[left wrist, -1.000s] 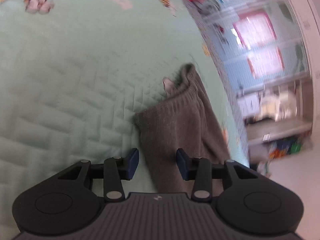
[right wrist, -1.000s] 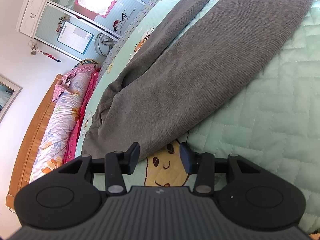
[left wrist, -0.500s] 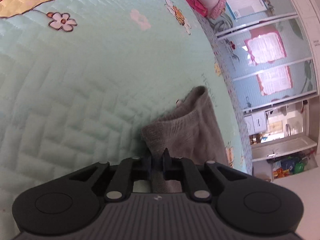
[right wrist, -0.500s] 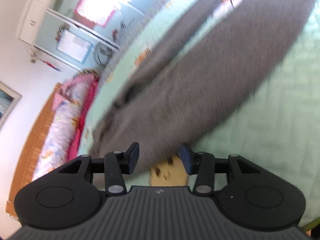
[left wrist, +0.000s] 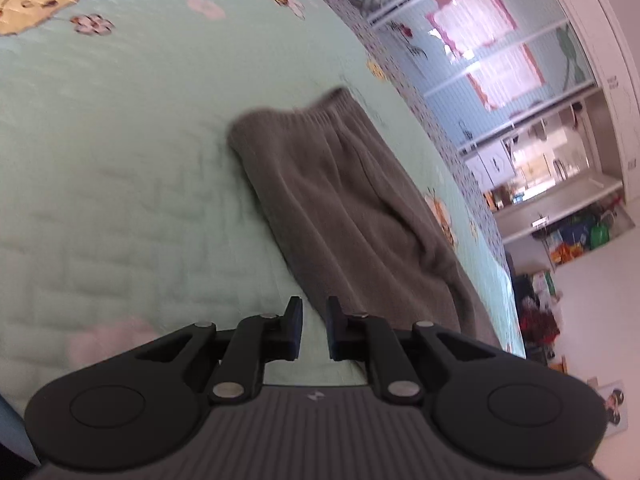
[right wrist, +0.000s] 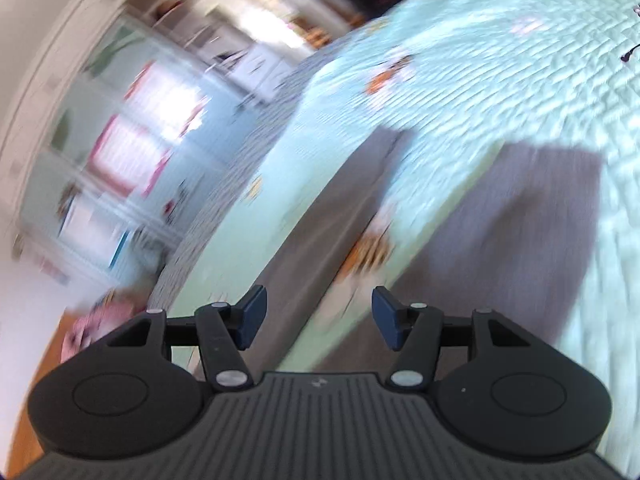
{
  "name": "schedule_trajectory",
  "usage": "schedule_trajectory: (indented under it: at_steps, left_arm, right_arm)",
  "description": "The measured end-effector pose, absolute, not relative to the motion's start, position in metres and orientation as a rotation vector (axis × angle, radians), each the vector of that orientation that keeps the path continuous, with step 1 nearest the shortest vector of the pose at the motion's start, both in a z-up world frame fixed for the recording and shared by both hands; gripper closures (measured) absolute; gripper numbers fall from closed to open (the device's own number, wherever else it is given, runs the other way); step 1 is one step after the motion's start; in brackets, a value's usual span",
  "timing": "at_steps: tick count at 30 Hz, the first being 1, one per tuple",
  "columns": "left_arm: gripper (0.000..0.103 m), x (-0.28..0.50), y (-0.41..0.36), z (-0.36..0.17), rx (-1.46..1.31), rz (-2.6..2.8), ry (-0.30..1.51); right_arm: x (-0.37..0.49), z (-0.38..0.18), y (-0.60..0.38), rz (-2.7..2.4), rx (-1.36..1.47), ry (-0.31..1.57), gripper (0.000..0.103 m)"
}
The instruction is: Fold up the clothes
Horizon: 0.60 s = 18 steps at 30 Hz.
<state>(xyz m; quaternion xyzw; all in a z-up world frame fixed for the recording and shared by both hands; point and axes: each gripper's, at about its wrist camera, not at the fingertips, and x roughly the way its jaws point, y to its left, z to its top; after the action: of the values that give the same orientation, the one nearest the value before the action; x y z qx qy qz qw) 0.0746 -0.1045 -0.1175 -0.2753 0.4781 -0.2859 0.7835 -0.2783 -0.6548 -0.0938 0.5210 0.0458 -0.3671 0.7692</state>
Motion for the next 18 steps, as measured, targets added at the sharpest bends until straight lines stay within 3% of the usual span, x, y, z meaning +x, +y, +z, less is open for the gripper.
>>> schedule_trajectory:
  at_steps: [9,10,11,12,16,18]
  left_arm:
    - [0.093,0.079,-0.138,-0.123,-0.481,-0.634,1.050]
    - [0.093,0.078,-0.139,-0.125,-0.469,-0.630,1.057]
    - [0.093,0.078,-0.140,-0.125,-0.462,-0.628,1.060]
    - [0.093,0.079,-0.140,-0.125,-0.456,-0.625,1.061]
    - [0.093,0.077,-0.143,-0.122,-0.451,-0.643,1.056]
    - [0.093,0.075,-0.145,-0.121,-0.455,-0.657,1.055]
  right_arm:
    - [-0.248,-0.148,-0.805,-0.929,1.257,0.045,0.043]
    - [-0.243,-0.148,-0.812,-0.926,1.246,0.045,0.046]
    - [-0.237,-0.148,-0.820,-0.925,1.232,0.063,0.078]
    - [-0.232,-0.147,-0.829,-0.940,1.210,0.109,0.101]
    - [-0.237,-0.138,-0.846,-0.956,1.099,0.126,0.100]
    - [-0.235,-0.133,-0.849,-0.960,1.034,0.162,0.094]
